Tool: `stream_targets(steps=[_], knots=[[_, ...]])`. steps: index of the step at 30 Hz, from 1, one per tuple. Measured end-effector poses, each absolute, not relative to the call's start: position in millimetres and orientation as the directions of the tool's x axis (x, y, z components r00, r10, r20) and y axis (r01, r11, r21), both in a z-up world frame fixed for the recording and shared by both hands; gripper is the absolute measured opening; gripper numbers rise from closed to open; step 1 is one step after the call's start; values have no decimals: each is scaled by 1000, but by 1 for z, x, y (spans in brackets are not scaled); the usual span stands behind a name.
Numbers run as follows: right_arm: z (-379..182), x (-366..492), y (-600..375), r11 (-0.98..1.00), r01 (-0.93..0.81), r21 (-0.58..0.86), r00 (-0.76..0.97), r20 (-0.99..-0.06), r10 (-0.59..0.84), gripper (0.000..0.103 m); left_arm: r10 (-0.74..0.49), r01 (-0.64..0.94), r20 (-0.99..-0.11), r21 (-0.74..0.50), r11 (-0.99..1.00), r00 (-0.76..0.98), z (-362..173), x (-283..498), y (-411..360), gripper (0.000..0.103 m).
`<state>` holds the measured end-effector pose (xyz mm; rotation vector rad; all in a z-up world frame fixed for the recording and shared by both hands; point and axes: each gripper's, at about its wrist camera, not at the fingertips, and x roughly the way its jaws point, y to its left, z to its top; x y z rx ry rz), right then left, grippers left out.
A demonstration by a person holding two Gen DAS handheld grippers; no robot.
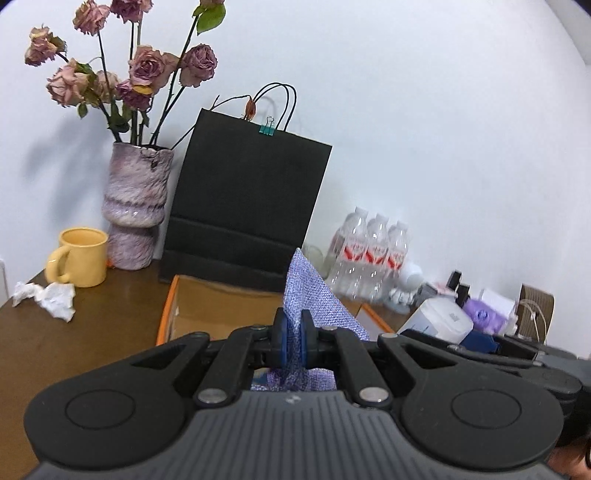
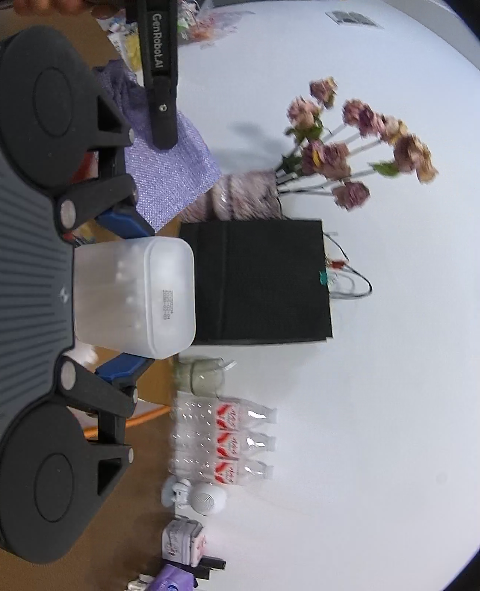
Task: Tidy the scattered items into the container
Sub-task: 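Grasp the purple cloth with the left tool while the right tool grasps the cotton-swab box, then lower the cloth and swab box into the box and open both tools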
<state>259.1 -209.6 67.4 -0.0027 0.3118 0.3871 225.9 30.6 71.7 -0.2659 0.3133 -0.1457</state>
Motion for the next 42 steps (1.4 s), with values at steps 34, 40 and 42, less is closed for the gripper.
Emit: stream_targets(steps=[34,40,42], knots=[[29,378,-216,940,-327,98,773,-545,326,103,-53,-14,-411,-158,987,910,30,331,20,103],[30,374,-211,939,-337,68,776,-545,318,103,-50,-18,-415,-157,987,908,30,330,19,103],[30,374,-211,939,-339,65,776,-545,318,103,-48,-21,-414,-161,987,909,30,330,20,103]])
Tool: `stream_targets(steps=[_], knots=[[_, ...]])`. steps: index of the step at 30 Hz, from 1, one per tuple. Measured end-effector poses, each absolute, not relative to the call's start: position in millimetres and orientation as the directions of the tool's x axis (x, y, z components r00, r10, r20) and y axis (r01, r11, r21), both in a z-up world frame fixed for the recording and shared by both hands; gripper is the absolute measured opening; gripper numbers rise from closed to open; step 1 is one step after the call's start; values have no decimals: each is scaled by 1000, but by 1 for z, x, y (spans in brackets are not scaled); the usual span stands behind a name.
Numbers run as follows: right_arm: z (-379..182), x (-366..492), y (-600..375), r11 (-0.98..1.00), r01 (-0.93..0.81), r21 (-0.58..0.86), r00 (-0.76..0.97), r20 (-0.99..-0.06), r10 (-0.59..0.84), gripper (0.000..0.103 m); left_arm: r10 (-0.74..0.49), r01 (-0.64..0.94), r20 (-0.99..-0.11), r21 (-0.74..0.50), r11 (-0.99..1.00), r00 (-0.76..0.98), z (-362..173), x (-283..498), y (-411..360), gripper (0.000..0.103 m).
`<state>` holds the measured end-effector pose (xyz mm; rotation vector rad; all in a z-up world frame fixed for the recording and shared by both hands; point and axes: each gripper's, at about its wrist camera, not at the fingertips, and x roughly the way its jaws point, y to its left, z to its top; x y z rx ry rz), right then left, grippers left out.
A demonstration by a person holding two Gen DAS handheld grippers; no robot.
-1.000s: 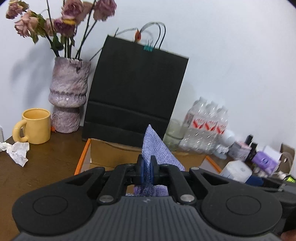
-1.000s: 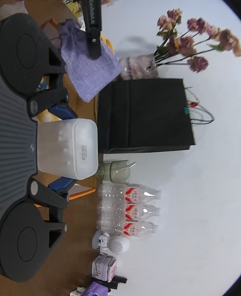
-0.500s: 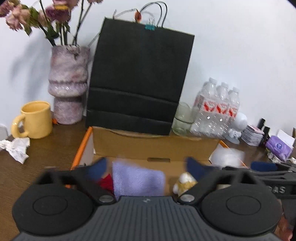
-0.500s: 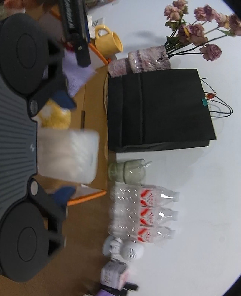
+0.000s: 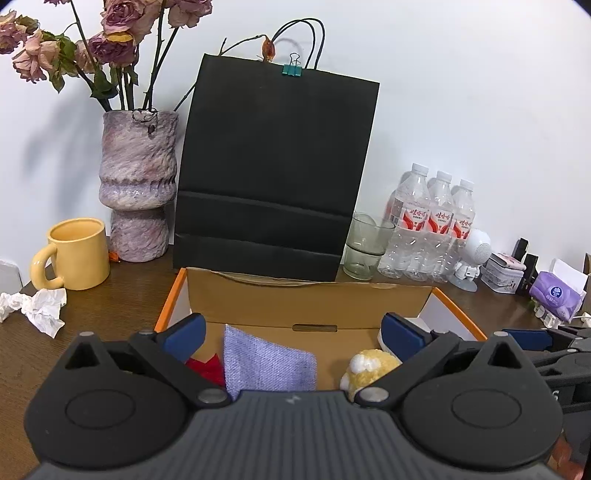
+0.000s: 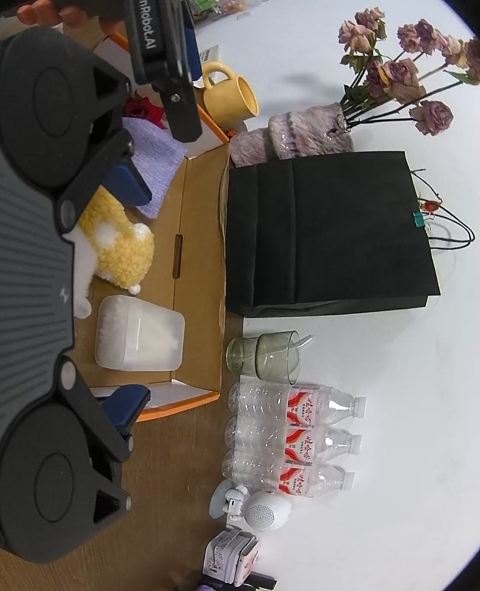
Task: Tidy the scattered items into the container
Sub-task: 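Lower the cloth and swab box into the box and open both tools, then grasp the clear plastic bag with the left tool while the right tool grasps the small white item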
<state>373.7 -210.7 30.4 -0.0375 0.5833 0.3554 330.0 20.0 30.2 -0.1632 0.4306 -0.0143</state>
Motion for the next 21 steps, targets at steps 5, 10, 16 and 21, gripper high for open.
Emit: stream_targets(steps=[5,10,16,21], knots=[[32,373,-211,940,-336,62,777,-545,314,103,-44,-26,-417,-160,987,908,31,329,20,103],[47,360,-230,943,-329,53,804,-509,309,103,-73,-5,-395,-193,981,916,43,311,25,103],[51,330,-285,968,-249,22,845,-484,229,103,-56,-24,-381,-204,979,923,55,277,43,103],[26,320,-325,986,-167,-18,836,-533,131,103,-5,-69,-438,-153,986,899,40,249,59,103]])
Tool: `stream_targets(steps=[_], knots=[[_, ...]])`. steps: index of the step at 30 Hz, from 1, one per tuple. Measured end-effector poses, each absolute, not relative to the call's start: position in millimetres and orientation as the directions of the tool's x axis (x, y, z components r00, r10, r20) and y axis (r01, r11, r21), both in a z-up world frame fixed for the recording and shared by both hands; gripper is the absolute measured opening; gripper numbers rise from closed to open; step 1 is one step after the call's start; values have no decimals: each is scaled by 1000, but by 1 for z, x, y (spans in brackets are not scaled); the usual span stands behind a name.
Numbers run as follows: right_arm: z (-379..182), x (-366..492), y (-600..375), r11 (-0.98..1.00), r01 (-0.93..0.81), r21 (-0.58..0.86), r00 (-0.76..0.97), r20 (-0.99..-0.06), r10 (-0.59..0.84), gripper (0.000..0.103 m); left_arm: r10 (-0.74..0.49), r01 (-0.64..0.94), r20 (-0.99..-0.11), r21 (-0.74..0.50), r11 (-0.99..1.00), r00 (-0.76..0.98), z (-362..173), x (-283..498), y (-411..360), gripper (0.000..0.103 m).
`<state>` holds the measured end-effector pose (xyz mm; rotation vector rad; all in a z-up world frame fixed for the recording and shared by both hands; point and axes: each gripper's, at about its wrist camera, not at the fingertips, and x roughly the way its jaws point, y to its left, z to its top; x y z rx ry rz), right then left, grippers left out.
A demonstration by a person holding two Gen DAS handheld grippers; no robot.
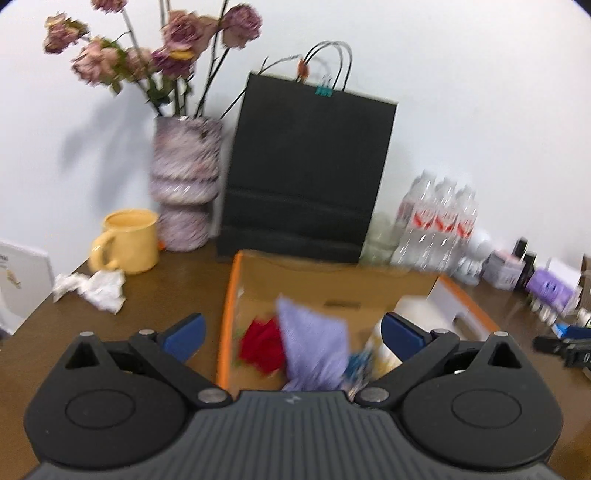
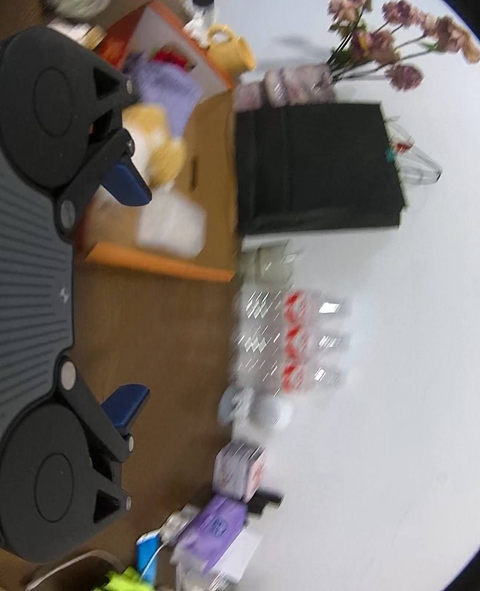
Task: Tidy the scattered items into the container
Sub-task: 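Grasp the clear plastic bag with the left tool while the right tool grasps the small white item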
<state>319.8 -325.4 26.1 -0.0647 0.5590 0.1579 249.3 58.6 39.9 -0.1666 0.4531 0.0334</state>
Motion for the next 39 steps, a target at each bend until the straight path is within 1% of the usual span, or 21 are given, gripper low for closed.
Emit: stream_targets(steps=[3,7,11,16,18,20,21,22,23,24,25,26,27,28,29,32,39], knots=[[5,321,-342,992,-127,-22,814,-573,92,102,25,-109,-484,-147,983,875,25,235,70,103],[-20,326,-353,995,-102,-16,785,-616,70,98,23,-134,-532,-171,976,846,8,217,81,103],[-33,327,-355,996,-90,3,773,-630,72,96,13,-124,-553,-165,979,833,-7,204,78,103],[-40,329,-356,996,-82,14,769,-635,73,94,7,-139,-576,-185,973,817,-25,208,72,102],[-42,332,-356,996,-83,20,763,-642,77,87,12,-152,-592,-187,971,806,-30,211,70,99],[-46,335,-356,996,-86,25,754,-652,81,83,24,-153,-596,-167,974,803,-32,211,66,94],[-47,337,-355,995,-92,27,749,-657,87,79,27,-150,-596,-159,976,803,-32,211,64,93],[-48,336,-354,995,-98,18,751,-655,86,77,28,-149,-596,-155,977,803,-32,210,63,88],[-48,335,-352,995,-104,8,754,-651,84,74,29,-150,-597,-154,977,802,-33,209,63,80],[-47,334,-351,993,-115,14,753,-650,96,66,28,-152,-600,-156,976,800,-34,210,64,76],[-46,333,-351,992,-127,22,752,-650,111,62,23,-151,-604,-162,975,797,-35,210,64,67],[-45,331,-349,990,-138,15,751,-650,114,51,14,-145,-606,-168,975,796,-36,210,65,55],[-44,330,-349,989,-144,16,751,-650,120,32,5,-137,-602,-175,975,798,-36,210,66,53],[-42,329,-348,989,-147,19,750,-650,124,26,4,-136,-597,-177,975,803,-36,209,66,51],[-41,328,-347,989,-145,18,747,-653,121,26,5,-134,-590,-175,975,807,-35,209,67,48],[-41,326,-346,989,-148,13,750,-650,121,26,13,-142,-574,-180,973,819,-34,207,69,44],[-34,319,-342,988,-157,1,769,-627,123,26,29,-164,-545,-201,966,838,-29,209,78,43]])
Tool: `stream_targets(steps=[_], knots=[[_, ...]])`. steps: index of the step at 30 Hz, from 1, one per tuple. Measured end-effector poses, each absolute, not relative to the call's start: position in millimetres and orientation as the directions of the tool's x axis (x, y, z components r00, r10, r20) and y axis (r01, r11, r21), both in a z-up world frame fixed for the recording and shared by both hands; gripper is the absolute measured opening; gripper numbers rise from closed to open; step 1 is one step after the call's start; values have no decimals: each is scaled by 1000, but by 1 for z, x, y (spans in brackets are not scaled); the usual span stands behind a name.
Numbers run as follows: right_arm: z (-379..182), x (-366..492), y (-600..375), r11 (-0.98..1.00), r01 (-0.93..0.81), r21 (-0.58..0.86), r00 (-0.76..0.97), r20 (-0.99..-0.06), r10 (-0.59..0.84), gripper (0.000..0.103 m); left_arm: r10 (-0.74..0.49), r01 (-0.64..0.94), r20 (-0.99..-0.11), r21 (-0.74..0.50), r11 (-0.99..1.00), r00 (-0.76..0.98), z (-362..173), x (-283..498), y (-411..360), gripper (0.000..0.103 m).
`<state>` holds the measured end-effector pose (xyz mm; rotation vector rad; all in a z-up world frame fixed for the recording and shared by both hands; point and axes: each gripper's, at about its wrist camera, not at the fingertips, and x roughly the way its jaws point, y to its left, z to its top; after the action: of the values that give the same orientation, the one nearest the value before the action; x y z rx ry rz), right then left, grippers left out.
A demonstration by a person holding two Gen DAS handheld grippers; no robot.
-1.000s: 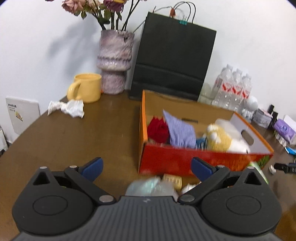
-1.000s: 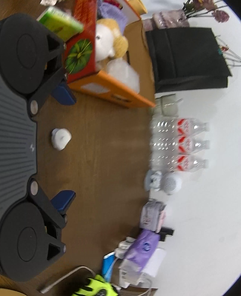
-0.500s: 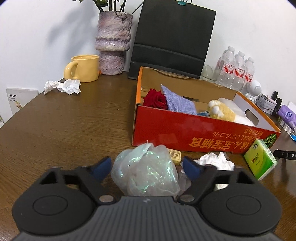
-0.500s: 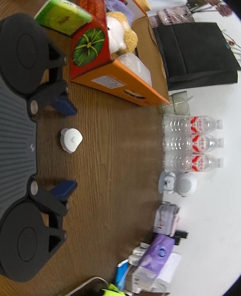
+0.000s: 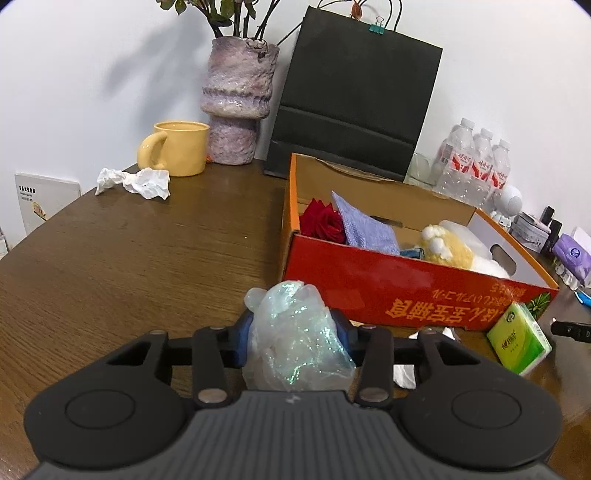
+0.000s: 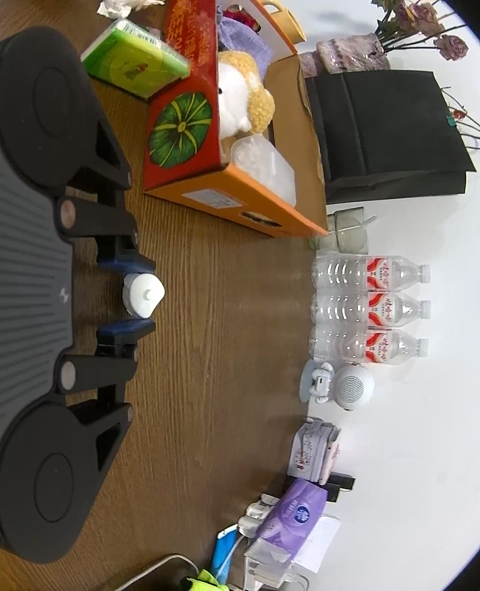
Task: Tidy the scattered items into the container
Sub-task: 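Grasp the clear plastic bag with the left tool while the right tool grasps the small white item, then carry the bag and white item into the box and open both tools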
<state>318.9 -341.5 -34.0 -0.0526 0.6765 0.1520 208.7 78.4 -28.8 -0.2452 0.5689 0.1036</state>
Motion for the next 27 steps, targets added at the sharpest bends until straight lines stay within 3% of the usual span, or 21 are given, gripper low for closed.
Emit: stream_targets(steps=[15,27], knots=[[-20,300,-331,987,-163,-9,788,-603,124,26,33,-174,-532,-218,960,846,-23,208,83,43],[46,274,-290,970,-242,10,872,-436,222,26,2,-103,-404,-229,968,915,35,204,79,43]])
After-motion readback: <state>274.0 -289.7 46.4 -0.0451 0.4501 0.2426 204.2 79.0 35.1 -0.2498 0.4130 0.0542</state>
